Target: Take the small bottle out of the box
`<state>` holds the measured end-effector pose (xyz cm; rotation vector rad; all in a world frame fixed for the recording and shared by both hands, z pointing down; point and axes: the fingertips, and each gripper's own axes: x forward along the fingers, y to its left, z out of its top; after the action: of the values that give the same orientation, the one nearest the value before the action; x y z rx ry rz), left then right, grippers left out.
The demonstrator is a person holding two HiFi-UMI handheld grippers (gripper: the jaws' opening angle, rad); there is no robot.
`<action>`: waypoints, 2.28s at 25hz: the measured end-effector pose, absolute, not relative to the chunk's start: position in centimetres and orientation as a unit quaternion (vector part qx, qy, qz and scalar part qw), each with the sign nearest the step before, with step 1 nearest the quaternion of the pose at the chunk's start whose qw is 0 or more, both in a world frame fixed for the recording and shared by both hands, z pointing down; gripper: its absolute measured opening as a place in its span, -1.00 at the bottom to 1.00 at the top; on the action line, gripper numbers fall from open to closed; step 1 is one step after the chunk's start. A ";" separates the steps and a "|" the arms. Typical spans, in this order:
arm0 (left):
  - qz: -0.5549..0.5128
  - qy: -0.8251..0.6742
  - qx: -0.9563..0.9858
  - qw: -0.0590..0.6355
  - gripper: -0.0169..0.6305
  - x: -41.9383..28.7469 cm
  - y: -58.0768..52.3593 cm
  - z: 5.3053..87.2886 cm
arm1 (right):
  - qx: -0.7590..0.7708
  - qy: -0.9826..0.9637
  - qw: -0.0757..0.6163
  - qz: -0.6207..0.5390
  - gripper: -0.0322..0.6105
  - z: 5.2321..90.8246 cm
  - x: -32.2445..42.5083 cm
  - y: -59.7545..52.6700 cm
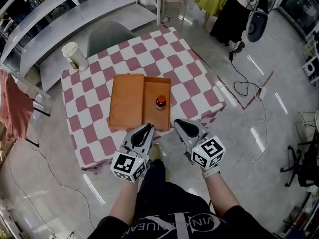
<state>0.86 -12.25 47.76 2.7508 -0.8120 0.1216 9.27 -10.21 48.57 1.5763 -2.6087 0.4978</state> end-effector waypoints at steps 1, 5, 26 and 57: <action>0.043 -0.280 0.949 0.135 -0.85 1.1 -12.6 47.8 | 0.510 -0.845 0.027 0.162 -0.86 48.7 9.4 -10.6; 0.046 -0.280 0.948 0.142 -0.85 1.8 -13.6 48.0 | 0.505 -0.847 0.042 0.159 -0.84 49.1 9.5 -12.0; 0.045 -0.245 0.947 0.202 -0.85 4.4 -15.6 47.5 | 0.469 -0.863 0.136 0.127 -0.52 51.5 9.4 -18.8; 0.006 -0.427 0.876 0.225 -0.85 0.7 -15.3 48.3 | 0.348 -0.914 0.187 0.090 -0.42 52.7 7.0 -21.6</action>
<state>0.68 -15.29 48.27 2.4162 -1.1774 0.0176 7.03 -21.63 52.65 0.9806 -2.5729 0.2534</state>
